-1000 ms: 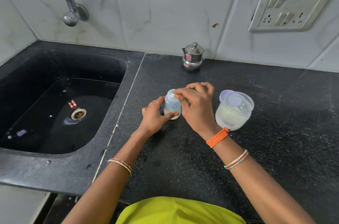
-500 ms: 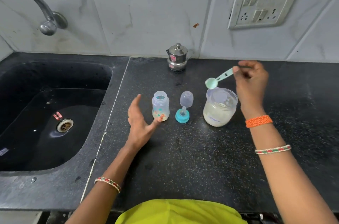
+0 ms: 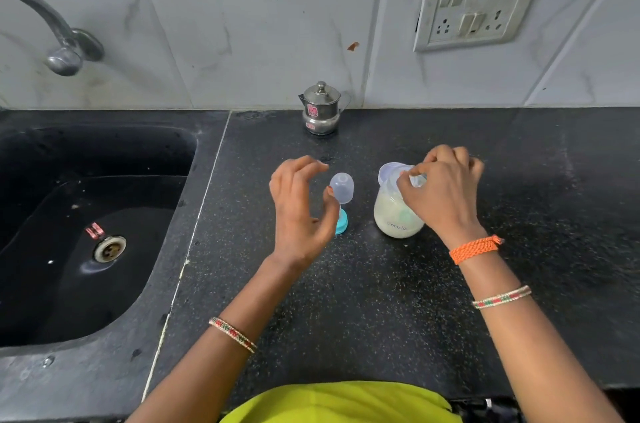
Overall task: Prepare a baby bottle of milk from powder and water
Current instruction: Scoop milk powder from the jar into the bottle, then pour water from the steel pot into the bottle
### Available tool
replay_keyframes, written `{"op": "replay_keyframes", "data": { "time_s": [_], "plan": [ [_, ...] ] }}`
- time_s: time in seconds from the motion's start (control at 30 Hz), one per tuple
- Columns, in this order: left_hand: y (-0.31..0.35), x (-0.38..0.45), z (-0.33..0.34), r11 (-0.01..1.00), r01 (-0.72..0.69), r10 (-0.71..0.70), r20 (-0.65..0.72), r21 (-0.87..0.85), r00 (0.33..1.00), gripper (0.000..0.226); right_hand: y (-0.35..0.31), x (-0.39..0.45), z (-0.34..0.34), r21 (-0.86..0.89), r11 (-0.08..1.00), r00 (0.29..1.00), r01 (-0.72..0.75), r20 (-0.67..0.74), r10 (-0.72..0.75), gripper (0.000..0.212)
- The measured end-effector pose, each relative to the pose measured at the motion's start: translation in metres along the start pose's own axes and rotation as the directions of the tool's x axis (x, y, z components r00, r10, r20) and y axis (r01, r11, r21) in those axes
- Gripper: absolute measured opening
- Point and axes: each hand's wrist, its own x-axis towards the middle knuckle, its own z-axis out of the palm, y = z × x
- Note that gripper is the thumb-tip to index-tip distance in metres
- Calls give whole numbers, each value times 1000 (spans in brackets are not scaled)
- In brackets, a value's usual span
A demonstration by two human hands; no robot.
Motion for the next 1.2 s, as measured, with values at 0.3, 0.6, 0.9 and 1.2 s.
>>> {"op": "replay_keyframes", "data": {
  "time_s": [0.3,0.6,0.9,1.2],
  "plan": [
    [-25,87,-21,981,177,-188,-148,-82,971,27,-19,8,-27,-244,970,985,11,172,32,55],
    [-114,142,9,870,493,-479,276,22,833,24,-74,174,59,413,872,847,-263,531,4,34],
    [-163,125,20,818,570,-557,348,76,754,26,-68,230,144,505,758,859,-413,493,139,7],
    [-136,113,22,799,602,-562,361,5,744,28,-59,207,127,608,542,762,-580,640,97,20]
  ]
}}
